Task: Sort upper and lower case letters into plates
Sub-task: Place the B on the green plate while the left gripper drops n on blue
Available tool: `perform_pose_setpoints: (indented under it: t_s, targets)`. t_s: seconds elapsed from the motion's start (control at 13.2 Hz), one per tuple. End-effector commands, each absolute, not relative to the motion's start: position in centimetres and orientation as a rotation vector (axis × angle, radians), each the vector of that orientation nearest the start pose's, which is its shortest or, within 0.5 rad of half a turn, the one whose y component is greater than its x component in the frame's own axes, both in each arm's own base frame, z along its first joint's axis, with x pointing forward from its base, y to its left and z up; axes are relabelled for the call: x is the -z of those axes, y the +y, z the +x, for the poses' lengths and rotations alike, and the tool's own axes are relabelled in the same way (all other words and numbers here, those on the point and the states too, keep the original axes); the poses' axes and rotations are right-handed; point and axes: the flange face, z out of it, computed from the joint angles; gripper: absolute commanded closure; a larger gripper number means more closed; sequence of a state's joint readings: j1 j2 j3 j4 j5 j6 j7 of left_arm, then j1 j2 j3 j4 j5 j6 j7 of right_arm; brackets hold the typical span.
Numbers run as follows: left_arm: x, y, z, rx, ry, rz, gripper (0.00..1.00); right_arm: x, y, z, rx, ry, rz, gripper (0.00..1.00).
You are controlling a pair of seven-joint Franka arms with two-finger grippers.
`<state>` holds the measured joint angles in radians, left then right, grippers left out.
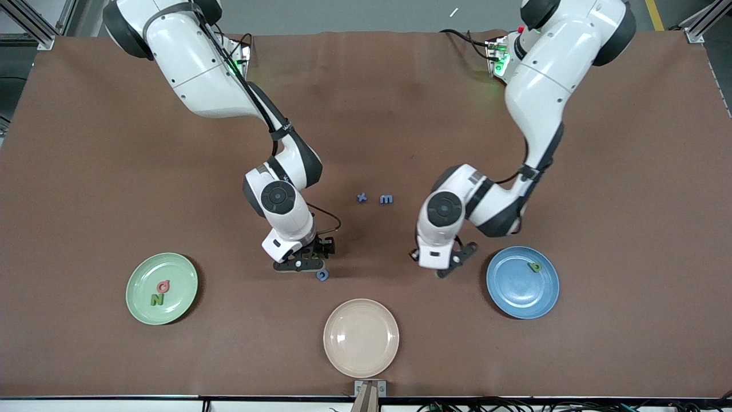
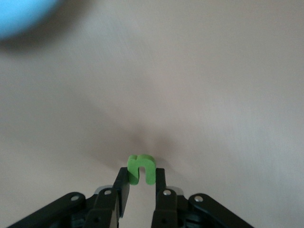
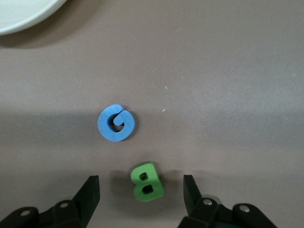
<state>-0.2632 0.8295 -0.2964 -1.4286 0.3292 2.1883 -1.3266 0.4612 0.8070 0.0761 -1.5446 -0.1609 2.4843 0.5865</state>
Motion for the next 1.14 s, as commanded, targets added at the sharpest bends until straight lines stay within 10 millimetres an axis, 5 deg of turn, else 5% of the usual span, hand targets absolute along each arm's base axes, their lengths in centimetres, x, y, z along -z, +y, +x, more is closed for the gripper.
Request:
perform_pose_setpoints:
  t_s: [0.0, 0.23, 0.45, 0.53, 0.61, 0.76, 1.06]
  targets:
    - [-23.9, -26.5, 66.7, 0.047, -0.935, -2.921, 0.99, -18.0, 35.9, 61.8, 0.248, -0.106, -3.127, 0.29]
    - [-24.0, -20.7, 68.3, 0.005, -0.876, -2.914, 0.95, -17.8, 36.2, 61.7, 0.253, -0.112, -3.126, 0.46]
    - [-22.1, -17.5, 67.8, -0.076, -0.893, -2.865, 0.78, -17.8, 36.2, 61.7, 0.252, -0.044, -3.123, 0.73]
    - [-21.6, -16.2, 67.7, -0.103, -0.897, -2.853, 0.59, -17.9, 36.2, 61.8, 0.254, -0.036, -3.122, 0.85]
    - [-21.4, -14.8, 67.5, -0.139, -0.936, -2.82, 0.01, -18.3, 36.0, 62.1, 0.26, -0.043, -3.123, 0.97]
    - [-22.4, -16.8, 66.7, -0.183, -0.916, -2.82, 0.0, -20.0, 34.4, 63.2, 0.27, -0.038, -3.133, 0.99]
    - [-25.0, -28.3, 62.6, -0.218, -0.925, -2.862, 0.0, -22.9, 22.8, 69.5, 0.271, -0.257, -3.186, 0.99]
